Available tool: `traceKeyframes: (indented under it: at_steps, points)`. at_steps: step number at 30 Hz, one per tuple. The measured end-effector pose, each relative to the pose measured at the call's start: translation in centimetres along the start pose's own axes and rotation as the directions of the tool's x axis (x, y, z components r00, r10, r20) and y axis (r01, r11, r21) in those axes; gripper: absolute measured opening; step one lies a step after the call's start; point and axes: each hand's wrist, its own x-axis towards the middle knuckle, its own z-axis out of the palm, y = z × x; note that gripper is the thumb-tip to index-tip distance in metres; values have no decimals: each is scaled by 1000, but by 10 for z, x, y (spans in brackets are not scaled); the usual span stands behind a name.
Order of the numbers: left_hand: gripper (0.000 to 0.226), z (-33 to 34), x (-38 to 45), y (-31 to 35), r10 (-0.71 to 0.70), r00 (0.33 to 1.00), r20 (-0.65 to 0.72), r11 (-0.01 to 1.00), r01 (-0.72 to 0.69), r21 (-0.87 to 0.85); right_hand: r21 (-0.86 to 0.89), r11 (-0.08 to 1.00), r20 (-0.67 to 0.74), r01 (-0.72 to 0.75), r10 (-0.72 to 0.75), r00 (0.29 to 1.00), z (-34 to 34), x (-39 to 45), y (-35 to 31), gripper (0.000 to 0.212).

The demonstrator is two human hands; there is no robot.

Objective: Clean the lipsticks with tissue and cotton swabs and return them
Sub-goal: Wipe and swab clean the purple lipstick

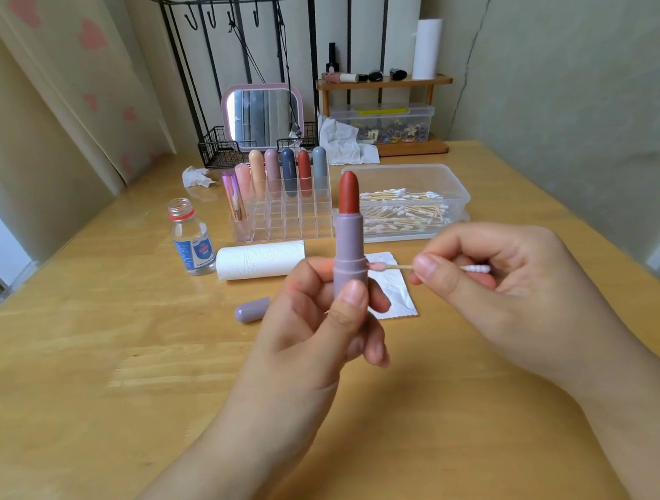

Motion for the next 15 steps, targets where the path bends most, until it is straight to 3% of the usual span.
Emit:
traceKeyframes:
  at_steps: [6,10,15]
  points:
    - [12,-1,0,2,28,999,-39,996,-25,85,-12,1000,23,12,-12,1000,-3,0,3,16]
    - [25,0,-1,2,41,996,-80,985,-27,170,-37,999,34,29,-28,999,-5,1,2,15]
    - [20,2,0,3,95,985,-146,973,-61,221,-57,997,38,50,-48,998,-1,0,3,16]
